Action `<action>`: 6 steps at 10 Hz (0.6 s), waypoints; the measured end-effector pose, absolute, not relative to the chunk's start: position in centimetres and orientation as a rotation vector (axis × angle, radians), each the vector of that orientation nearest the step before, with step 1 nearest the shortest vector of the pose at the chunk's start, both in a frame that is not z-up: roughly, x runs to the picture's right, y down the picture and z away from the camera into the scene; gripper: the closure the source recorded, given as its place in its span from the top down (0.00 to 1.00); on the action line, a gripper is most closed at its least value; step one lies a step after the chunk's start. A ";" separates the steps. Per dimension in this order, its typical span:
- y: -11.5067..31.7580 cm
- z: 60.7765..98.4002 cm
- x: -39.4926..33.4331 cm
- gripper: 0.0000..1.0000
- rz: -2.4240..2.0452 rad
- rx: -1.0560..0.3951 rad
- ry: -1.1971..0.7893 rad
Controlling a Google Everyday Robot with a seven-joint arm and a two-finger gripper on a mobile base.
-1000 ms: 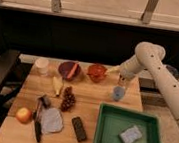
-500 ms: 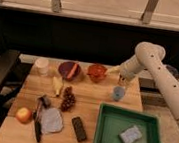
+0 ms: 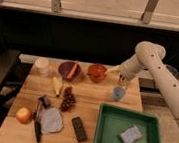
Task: Place apple in plastic cup
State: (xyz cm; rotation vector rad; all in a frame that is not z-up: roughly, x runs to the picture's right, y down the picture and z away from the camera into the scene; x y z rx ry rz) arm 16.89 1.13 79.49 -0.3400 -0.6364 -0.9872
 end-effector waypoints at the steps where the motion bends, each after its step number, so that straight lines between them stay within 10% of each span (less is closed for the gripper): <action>1: 0.5 79.3 15.7 0.80 -1.045 -0.329 -0.649; 6: 0.3 78.2 3.9 0.80 -1.391 -0.310 -0.725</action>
